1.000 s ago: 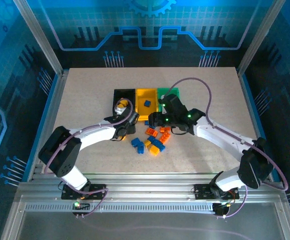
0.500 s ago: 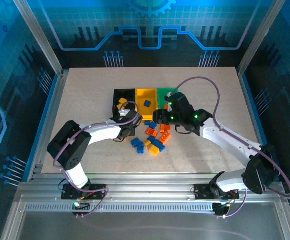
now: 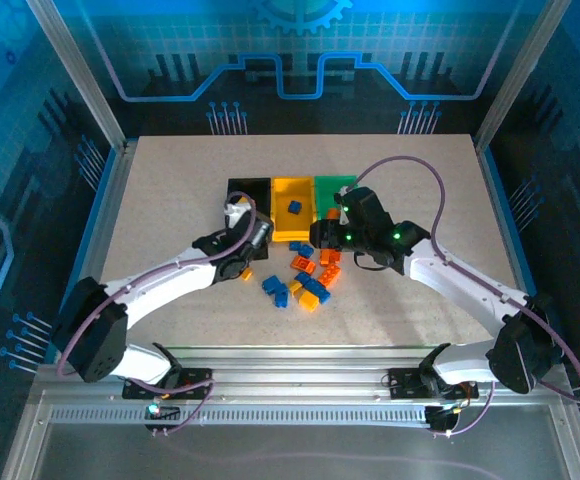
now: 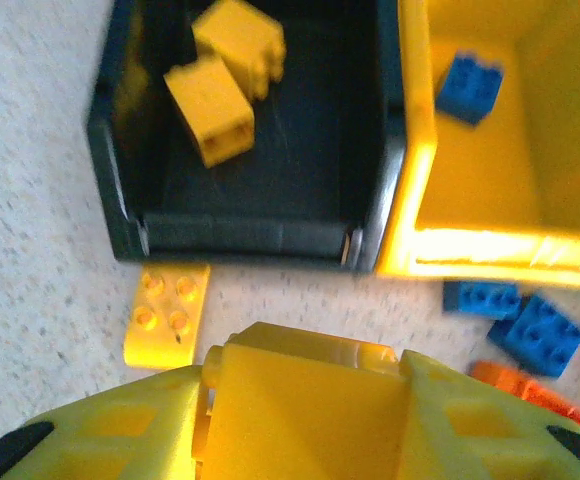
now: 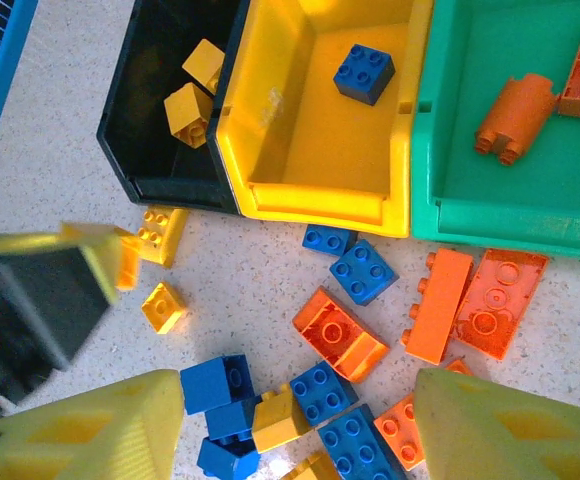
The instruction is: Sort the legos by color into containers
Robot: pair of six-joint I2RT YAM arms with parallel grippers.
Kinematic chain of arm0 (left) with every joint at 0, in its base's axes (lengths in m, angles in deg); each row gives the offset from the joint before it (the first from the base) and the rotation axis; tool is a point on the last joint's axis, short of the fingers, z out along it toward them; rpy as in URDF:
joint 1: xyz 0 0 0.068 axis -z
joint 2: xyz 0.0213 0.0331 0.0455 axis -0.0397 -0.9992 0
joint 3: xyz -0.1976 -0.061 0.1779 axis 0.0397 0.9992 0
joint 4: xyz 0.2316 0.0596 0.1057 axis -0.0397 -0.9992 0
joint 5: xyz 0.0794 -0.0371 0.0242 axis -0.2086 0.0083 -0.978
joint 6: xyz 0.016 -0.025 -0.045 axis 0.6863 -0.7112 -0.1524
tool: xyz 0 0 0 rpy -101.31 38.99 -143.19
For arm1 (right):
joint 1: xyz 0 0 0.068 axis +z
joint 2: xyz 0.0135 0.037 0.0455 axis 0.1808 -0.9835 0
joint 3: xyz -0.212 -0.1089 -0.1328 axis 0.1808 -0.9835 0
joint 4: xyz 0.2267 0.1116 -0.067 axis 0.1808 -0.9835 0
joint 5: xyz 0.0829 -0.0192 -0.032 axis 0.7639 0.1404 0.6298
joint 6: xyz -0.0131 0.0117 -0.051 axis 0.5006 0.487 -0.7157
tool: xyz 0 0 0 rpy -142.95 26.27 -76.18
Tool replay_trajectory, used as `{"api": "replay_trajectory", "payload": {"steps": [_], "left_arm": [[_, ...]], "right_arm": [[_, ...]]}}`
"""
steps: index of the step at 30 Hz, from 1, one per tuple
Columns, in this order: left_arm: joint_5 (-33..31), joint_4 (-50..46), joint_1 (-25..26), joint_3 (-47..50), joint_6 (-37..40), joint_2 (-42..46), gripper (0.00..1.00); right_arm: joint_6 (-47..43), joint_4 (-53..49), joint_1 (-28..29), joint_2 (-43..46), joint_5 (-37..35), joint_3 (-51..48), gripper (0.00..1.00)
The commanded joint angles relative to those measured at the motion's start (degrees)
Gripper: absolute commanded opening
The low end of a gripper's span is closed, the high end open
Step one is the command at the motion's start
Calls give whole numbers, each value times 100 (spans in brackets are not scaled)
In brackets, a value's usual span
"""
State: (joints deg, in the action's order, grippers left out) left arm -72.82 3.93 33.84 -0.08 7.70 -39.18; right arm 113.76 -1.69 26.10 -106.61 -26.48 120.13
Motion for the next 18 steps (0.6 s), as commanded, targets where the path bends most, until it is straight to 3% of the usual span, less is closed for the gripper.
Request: {"api": "replay_trajectory", "payload": {"steps": [1, 11, 18], "left_arm": [[62, -119, -445, -339, -98, -363, 34], [426, 41, -1142, -1735, -68, -2002, 33], [774, -5, -1162, -2135, -125, -2313, 61]], "right_arm": [[89, 102, -101, 128, -34, -86, 64], [135, -32, -136, 283, 66, -239, 64], [109, -205, -146, 338, 361, -360, 69]]}}
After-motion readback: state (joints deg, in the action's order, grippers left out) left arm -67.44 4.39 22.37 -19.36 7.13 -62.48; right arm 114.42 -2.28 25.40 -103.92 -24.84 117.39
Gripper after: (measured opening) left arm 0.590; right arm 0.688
